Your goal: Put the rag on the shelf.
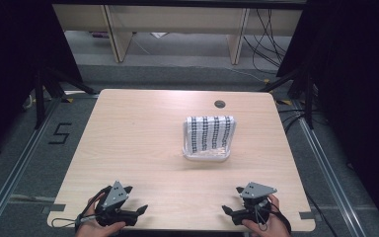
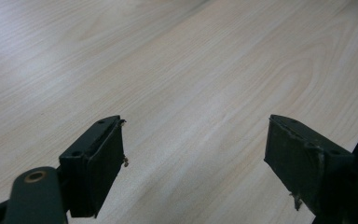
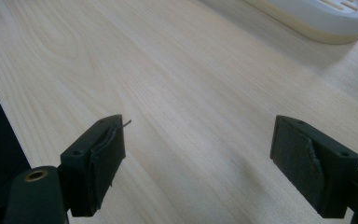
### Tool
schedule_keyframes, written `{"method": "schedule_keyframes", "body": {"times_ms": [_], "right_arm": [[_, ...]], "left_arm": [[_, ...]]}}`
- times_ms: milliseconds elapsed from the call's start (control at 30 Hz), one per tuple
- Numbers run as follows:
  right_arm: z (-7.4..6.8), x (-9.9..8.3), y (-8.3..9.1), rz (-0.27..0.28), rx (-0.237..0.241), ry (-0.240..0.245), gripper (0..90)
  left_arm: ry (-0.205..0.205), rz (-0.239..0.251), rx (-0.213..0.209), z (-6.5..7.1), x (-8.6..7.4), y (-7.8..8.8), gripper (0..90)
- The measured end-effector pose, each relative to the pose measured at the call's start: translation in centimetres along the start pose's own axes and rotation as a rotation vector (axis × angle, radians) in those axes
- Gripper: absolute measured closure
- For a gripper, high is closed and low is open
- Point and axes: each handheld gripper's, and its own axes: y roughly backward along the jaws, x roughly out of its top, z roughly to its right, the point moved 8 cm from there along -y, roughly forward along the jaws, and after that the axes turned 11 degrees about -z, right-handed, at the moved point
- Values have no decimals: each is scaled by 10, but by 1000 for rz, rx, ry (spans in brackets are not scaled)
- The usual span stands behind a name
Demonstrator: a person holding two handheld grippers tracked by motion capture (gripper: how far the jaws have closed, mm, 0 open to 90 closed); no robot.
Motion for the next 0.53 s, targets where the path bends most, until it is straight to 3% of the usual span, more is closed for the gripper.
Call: {"method": "schedule_keyframes", "body": {"times_ms": [533], "right_arm": [[2,1,3,4,5,-11,190]], "left_arm": [[-4,-12,10,-2,0,0,190]]}}
